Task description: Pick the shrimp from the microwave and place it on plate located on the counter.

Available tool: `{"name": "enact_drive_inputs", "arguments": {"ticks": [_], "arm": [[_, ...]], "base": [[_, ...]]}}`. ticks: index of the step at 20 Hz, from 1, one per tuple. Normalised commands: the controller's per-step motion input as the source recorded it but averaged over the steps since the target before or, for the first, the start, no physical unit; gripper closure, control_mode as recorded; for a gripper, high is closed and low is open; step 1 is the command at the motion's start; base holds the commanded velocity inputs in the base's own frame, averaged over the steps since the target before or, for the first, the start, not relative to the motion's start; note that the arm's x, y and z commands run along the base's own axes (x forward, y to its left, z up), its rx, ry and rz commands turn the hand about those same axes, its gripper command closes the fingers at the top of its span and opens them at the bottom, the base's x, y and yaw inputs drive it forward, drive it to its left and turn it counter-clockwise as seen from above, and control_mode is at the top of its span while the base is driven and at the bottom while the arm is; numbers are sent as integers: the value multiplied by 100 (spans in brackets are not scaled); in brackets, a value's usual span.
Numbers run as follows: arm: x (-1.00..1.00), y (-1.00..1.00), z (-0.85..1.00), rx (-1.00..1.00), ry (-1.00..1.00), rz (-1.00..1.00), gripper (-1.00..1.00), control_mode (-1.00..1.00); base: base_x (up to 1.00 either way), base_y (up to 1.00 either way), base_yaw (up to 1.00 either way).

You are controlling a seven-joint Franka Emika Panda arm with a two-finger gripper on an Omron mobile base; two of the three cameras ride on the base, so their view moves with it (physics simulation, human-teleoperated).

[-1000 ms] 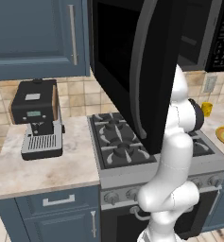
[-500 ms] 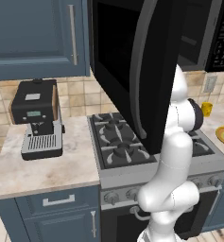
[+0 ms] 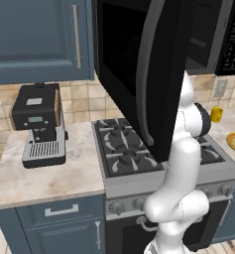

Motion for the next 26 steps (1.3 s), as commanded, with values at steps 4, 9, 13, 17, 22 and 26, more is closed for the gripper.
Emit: {"name": "enact_drive_inputs", "arguments": {"ticks": [4,9,13,17,22,26], "arm": [[14,0,0,0,0,0,-100,-100],[18,0,0,0,0,0,-100,-100],[12,0,0,0,0,0,-100,-100],[0,0,-8,0,0,0,100,-100],[0,0,-8,0,0,0,100,-100],[0,0,0,0,0,0,100,-100]], "base": [[0,0,0],[0,0,0],[0,0,0],[0,0,0],[0,0,0],[0,0,0]]}}
